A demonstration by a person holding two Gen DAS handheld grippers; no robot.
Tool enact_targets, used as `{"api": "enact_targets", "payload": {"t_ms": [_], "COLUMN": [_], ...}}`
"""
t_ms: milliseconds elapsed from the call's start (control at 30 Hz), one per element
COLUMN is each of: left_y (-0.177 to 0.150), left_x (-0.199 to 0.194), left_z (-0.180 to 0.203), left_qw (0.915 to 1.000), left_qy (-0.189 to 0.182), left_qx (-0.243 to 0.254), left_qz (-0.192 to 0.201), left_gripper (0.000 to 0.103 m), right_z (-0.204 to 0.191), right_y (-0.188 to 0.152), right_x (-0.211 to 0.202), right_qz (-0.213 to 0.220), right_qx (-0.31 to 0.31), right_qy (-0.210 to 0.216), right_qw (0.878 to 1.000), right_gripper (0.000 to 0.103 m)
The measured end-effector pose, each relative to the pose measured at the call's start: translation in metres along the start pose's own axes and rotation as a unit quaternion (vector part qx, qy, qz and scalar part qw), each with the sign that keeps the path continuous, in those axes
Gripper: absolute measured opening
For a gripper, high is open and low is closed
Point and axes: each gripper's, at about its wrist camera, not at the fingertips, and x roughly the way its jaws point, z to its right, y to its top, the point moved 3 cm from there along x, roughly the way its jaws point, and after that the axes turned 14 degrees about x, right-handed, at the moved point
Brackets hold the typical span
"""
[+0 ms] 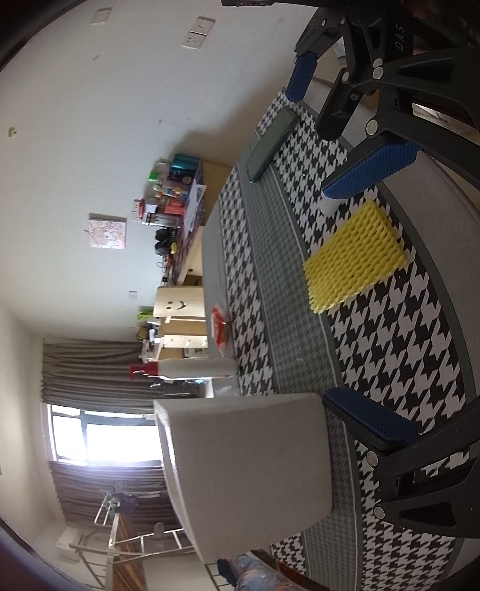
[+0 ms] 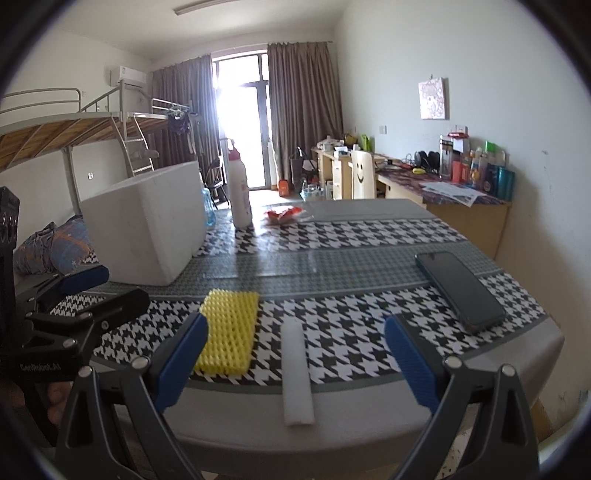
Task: Organize soft objects
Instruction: 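Move the left tool to the yellow mesh sleeve while the right tool approaches the white foam tube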
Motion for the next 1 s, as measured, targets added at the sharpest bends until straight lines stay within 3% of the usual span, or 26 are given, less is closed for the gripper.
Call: {"api": "enact_targets", "payload": {"t_ms": [300, 533, 633, 1000], "left_y": [-0.005, -0.009, -0.012, -0.014], "left_x": [0.028, 0.043, 0.049, 0.067], "left_z": [0.011, 0.017, 0.020, 0.033], "left_qw": [0.9986, 0.9969, 0.9956, 0.9929], "left_qy": [-0.023, -0.036, -0.044, -0.048], "left_qx": [0.002, 0.002, 0.003, 0.017], "left_qz": [-0.047, -0.070, -0.083, -0.108], "left_gripper": [0.101, 0.095, 0.087, 0.079], "right_z": [0.014, 0.017, 0.020, 0.033], "right_y": [-0.012, -0.017, -0.019, -0.022], "right_x": [0.004, 0.009, 0.009, 0.007], "right_qz": [-0.020, -0.031, -0.032, -0.033], "right_qx": [0.009, 0.012, 0.012, 0.038], "right_qy": [-0.014, -0.014, -0.019, -0.020], "right_qw": [1.000, 0.999, 0.999, 0.998], "right_gripper": [0.098, 0.098, 0.098, 0.098]}}
